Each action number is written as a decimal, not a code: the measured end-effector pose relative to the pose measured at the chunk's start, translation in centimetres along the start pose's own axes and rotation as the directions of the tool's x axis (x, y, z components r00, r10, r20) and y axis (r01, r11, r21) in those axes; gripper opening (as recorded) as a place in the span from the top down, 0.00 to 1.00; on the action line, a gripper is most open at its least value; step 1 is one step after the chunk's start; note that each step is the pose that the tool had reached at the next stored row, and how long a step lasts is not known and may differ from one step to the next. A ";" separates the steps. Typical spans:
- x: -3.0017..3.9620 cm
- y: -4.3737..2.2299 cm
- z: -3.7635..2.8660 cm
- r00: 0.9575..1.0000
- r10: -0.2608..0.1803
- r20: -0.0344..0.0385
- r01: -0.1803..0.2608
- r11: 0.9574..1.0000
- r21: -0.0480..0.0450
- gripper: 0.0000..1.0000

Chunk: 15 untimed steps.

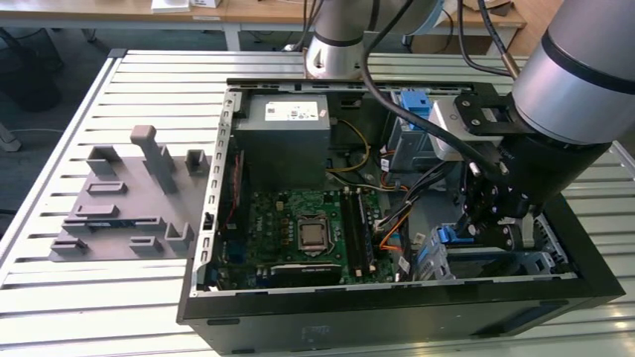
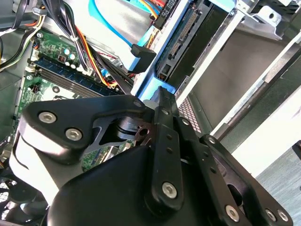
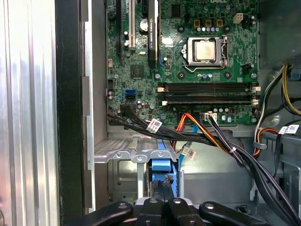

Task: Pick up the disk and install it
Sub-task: 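Insert the first disk wire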

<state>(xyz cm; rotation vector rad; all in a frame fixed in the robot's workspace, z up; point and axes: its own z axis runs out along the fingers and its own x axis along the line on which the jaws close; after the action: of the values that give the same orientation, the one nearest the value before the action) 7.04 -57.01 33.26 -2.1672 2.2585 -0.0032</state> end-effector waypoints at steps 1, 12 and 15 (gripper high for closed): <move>0.00 0.00 0.00 1.000 0.000 0.000 0.000 1.000 0.000 0.89; -0.05 -1.10 0.04 1.000 0.000 0.000 0.000 1.000 0.000 0.89; -0.04 -1.13 -0.03 1.000 0.000 0.000 0.000 1.000 0.000 0.89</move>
<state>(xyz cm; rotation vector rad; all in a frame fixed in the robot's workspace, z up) 8.17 -57.02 33.30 -2.1672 2.2587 -0.0035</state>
